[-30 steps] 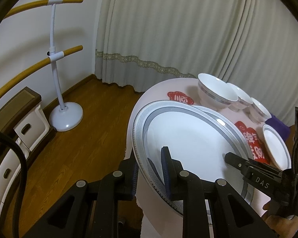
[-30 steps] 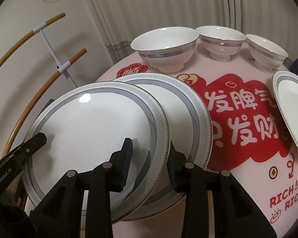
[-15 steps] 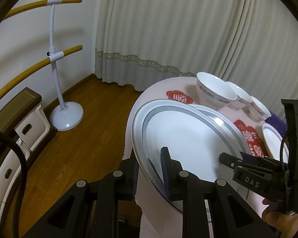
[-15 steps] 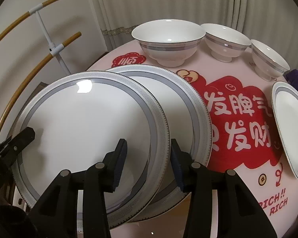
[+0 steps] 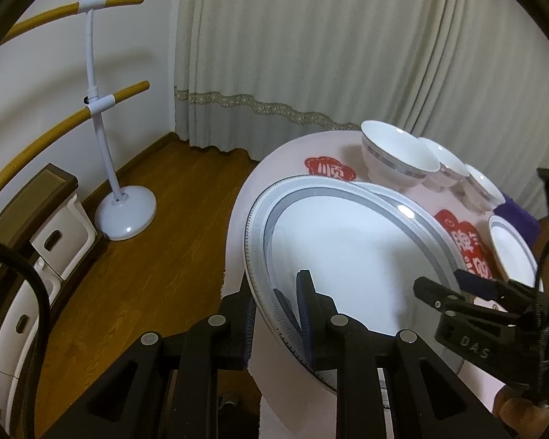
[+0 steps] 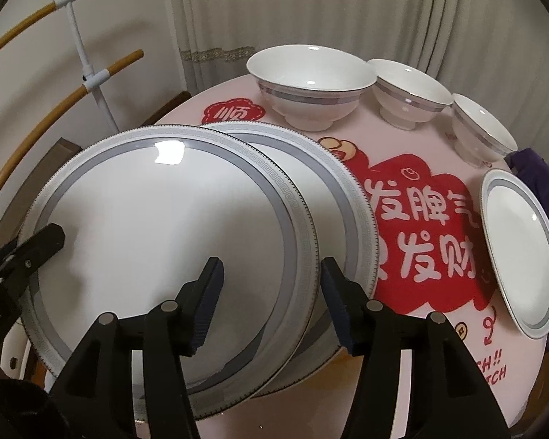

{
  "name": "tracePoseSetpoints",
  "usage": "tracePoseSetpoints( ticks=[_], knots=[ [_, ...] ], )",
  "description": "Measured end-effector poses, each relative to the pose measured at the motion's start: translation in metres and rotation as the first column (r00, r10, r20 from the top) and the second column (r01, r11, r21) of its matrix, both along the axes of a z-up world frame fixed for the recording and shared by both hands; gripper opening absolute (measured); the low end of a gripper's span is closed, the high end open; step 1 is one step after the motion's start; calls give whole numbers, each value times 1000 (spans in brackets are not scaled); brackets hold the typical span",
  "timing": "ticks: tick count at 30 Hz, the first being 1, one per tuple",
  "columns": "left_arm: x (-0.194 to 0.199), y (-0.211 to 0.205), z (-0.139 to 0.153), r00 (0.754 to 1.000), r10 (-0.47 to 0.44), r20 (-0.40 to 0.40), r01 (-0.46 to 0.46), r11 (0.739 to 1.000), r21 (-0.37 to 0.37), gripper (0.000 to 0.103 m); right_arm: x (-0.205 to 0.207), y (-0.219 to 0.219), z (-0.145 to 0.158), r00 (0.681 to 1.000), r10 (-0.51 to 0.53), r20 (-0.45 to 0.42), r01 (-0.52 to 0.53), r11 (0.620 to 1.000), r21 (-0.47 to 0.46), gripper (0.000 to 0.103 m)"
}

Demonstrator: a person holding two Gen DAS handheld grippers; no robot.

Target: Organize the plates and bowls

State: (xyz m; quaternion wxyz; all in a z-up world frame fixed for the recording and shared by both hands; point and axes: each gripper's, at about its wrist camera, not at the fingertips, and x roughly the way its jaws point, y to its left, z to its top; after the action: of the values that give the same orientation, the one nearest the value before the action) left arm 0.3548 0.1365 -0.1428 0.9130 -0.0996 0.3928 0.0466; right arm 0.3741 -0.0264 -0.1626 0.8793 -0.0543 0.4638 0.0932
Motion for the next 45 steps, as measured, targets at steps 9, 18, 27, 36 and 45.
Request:
tracePoseSetpoints(
  ticks=[9,18,27,36,45],
  knots=[
    [14,-5,-9,1000,-14,-21,14,1000,7,18,-5,-10,8,999,-20,25,19,999,29,61],
    [26,-12,-16,999,-30,-32,31,999,22,20,-11,-16,10,999,-35,40,34,999,42,61],
    [32,-9,-23,998,-43,-40,43,999,2,22,-13,-22,11,998,-46,45,44,998,52,62],
    [37,-8,-25,997,-53,-49,54,999,3,23,-16,-30,14,996,-70,57,66,996,63,65],
    [42,-13,-27,996,-59,-63,62,998,34,26,-17,-35,10,994,-92,50,89,995,53,68]
  ],
)
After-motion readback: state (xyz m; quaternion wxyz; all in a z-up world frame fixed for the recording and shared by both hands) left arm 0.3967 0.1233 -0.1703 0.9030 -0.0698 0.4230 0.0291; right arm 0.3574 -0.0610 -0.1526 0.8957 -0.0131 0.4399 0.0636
